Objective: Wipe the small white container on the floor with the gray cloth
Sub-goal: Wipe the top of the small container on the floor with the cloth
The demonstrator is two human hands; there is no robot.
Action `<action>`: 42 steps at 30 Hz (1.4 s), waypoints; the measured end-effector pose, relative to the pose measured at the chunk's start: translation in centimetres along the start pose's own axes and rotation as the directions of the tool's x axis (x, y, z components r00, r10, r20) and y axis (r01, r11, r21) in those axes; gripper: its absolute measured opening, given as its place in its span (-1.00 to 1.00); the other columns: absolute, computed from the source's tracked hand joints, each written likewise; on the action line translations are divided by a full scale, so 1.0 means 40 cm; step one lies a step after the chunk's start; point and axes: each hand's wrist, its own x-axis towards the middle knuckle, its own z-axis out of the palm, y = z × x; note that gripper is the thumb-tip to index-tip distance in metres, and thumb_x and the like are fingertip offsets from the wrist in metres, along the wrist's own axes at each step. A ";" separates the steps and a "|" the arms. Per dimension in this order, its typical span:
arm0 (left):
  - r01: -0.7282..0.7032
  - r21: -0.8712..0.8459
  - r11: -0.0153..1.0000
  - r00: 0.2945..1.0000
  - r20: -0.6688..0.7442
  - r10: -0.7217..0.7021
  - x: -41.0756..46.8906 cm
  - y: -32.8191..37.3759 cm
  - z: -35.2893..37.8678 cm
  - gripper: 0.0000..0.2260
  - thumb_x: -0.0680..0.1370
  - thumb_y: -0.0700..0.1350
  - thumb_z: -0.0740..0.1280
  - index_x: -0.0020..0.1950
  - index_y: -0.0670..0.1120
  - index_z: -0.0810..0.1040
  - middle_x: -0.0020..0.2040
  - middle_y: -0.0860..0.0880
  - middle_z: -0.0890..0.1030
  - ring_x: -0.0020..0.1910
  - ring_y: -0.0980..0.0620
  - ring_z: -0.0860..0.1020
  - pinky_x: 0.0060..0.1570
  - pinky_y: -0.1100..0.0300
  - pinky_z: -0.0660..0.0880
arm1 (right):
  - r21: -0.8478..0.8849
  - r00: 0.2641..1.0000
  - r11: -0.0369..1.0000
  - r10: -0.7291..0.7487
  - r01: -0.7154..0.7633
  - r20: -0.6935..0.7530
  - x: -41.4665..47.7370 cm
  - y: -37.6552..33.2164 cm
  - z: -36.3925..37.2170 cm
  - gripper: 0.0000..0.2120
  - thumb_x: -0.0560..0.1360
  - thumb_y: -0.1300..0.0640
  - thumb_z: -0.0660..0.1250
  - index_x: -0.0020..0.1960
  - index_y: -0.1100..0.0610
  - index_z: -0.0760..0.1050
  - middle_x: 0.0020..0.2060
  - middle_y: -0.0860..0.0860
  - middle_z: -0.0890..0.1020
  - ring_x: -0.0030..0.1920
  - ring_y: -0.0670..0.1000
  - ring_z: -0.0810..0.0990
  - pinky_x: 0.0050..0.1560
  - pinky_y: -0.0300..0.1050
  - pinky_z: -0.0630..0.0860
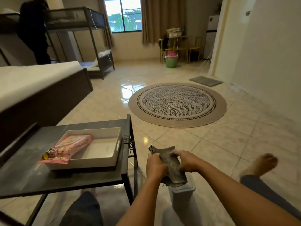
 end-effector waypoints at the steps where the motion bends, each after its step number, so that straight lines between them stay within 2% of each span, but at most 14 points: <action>1: 0.012 0.004 1.000 1.000 0.000 -0.012 0.002 -0.012 0.010 -0.78 0.43 -0.24 0.46 0.00 -0.06 0.52 0.12 -0.06 0.42 -0.05 0.01 0.47 0.02 0.09 0.58 | 0.007 1.000 1.000 0.000 0.000 0.017 0.007 0.009 0.010 -0.26 0.38 0.43 0.43 0.47 0.04 0.31 0.41 0.09 0.42 0.32 0.10 0.48 0.14 -0.11 0.58; 6: 0.050 -0.006 0.999 0.998 0.042 -0.050 0.039 -0.053 0.085 -0.64 0.43 -0.21 0.50 0.17 -0.05 0.51 0.16 -0.04 0.41 -0.01 0.06 0.46 0.03 0.15 0.58 | 0.044 0.997 0.998 0.031 -0.034 0.072 0.066 0.099 0.033 -0.29 0.40 0.43 0.39 0.46 0.02 0.33 0.39 0.08 0.42 0.31 0.08 0.47 0.15 -0.17 0.53; 11: 0.091 -0.049 0.995 0.988 0.126 -0.084 0.096 -0.098 0.170 -0.52 0.41 -0.23 0.51 0.29 -0.04 0.47 0.17 0.01 0.41 0.04 0.08 0.47 0.07 0.12 0.59 | 0.172 0.990 0.975 0.136 -0.138 0.024 0.142 0.236 0.047 -0.40 0.52 0.21 0.35 0.50 0.00 0.25 0.21 0.07 0.50 0.03 0.05 0.56 -0.06 -0.17 0.51; 15: 0.143 -0.046 0.989 0.975 0.176 -0.133 0.131 -0.150 0.212 -0.44 0.39 -0.24 0.52 0.35 -0.05 0.45 0.22 0.02 0.42 0.10 0.11 0.45 0.15 0.18 0.54 | 0.117 0.956 0.949 0.291 -0.292 0.031 0.190 0.323 0.065 -0.43 0.60 0.19 0.18 0.57 0.05 0.12 0.42 0.17 0.42 0.34 0.15 0.46 0.22 -0.05 0.43; 17: 0.139 -0.034 0.990 0.973 0.188 -0.131 0.148 -0.173 0.225 -0.41 0.39 -0.22 0.53 0.38 -0.06 0.44 0.25 0.01 0.41 0.15 0.10 0.44 0.17 0.22 0.52 | 0.132 0.945 0.939 0.305 -0.319 0.115 0.209 0.336 0.081 -0.41 0.59 0.20 0.17 0.59 0.06 0.09 0.25 0.11 0.54 0.10 0.06 0.58 0.04 -0.10 0.45; 19: 0.107 -0.016 0.994 0.976 0.195 -0.102 0.160 -0.187 0.239 -0.41 0.42 -0.18 0.52 0.40 -0.04 0.41 0.30 0.03 0.38 0.18 0.12 0.42 0.13 0.27 0.50 | 0.196 0.942 0.925 0.297 -0.325 0.158 0.226 0.336 0.092 -0.37 0.55 0.23 0.21 0.57 0.03 0.13 -0.06 0.03 0.55 -0.21 -0.02 0.54 -0.18 -0.10 0.51; 21: 0.052 -0.004 0.999 0.977 0.207 -0.050 0.159 -0.188 0.249 -0.43 0.45 -0.14 0.50 0.41 -0.02 0.39 0.32 0.05 0.34 0.18 0.15 0.39 0.05 0.35 0.47 | 0.228 0.957 0.931 0.263 -0.286 0.124 0.243 0.335 0.109 -0.34 0.51 0.24 0.31 0.55 -0.01 0.18 -0.16 0.04 0.53 -0.22 0.05 0.57 -0.18 -0.01 0.63; 23: 0.010 0.010 1.000 0.976 0.217 -0.012 0.152 -0.186 0.255 -0.47 0.47 -0.10 0.48 0.39 0.01 0.39 0.33 0.05 0.31 0.20 0.12 0.40 0.03 0.34 0.48 | 0.259 0.966 0.932 0.230 -0.253 0.119 0.253 0.324 0.126 -0.30 0.48 0.25 0.37 0.54 -0.03 0.20 -0.15 0.06 0.56 -0.19 0.07 0.62 -0.16 0.02 0.68; 25: -0.034 0.168 0.985 0.986 0.165 0.006 0.146 -0.185 0.251 -0.56 0.47 0.00 0.46 0.31 0.06 0.42 0.36 0.00 0.24 0.28 0.03 0.34 0.19 0.17 0.45 | 0.303 0.962 0.917 0.221 -0.261 0.160 0.261 0.309 0.132 -0.25 0.46 0.29 0.40 0.55 -0.03 0.18 -0.14 0.08 0.57 -0.17 0.06 0.64 -0.19 -0.02 0.70; 27: -0.084 0.407 0.910 0.994 0.104 0.045 0.145 -0.189 0.244 -0.52 0.45 0.11 0.40 0.34 0.12 0.38 0.47 -0.07 0.05 0.43 -0.11 0.06 0.40 -0.10 0.18 | 0.334 0.958 0.903 0.215 -0.269 0.188 0.266 0.306 0.134 -0.23 0.45 0.32 0.40 0.55 -0.04 0.17 -0.15 0.10 0.57 -0.17 0.10 0.67 -0.19 0.03 0.71; 29: -0.175 0.490 0.854 0.984 0.120 0.133 0.151 -0.192 0.251 -0.39 0.47 0.17 0.31 0.48 0.15 0.21 0.55 -0.08 -0.16 0.49 -0.17 -0.20 0.43 -0.22 -0.09 | 0.346 0.955 0.896 0.220 -0.278 0.197 0.272 0.314 0.133 -0.21 0.45 0.36 0.38 0.55 -0.05 0.16 -0.16 0.12 0.58 -0.21 0.10 0.67 -0.20 0.06 0.71; 32: -0.334 0.470 0.817 0.937 0.257 0.236 0.170 -0.198 0.290 -0.36 0.56 0.23 0.14 0.57 0.14 -0.02 0.59 -0.03 -0.28 0.52 -0.12 -0.31 0.41 -0.18 -0.27 | 0.359 0.944 0.878 0.257 -0.318 0.207 0.275 0.335 0.132 -0.18 0.44 0.46 0.33 0.55 -0.06 0.16 -0.16 0.12 0.54 -0.27 0.07 0.63 -0.17 0.12 0.70; 35: -0.428 0.486 0.762 0.882 0.407 0.236 0.175 -0.220 0.329 -0.39 0.60 0.24 -0.03 0.58 0.11 -0.16 0.58 0.00 -0.30 0.52 -0.06 -0.34 0.48 -0.24 -0.19 | 0.394 0.934 0.852 0.269 -0.345 0.236 0.275 0.354 0.133 -0.15 0.41 0.49 0.32 0.54 -0.08 0.17 -0.17 0.12 0.53 -0.28 0.09 0.63 -0.13 0.22 0.69; 42: -0.419 0.496 0.761 0.893 0.379 0.245 0.196 -0.238 0.335 -0.39 0.61 0.23 -0.04 0.58 0.10 -0.21 0.59 0.00 -0.24 0.53 -0.02 -0.30 0.46 -0.08 -0.25 | 0.494 0.940 0.802 0.246 -0.334 0.237 0.274 0.361 0.152 -0.16 0.42 0.52 0.29 0.53 -0.09 0.17 -0.15 0.15 0.52 -0.29 0.07 0.63 -0.16 0.15 0.70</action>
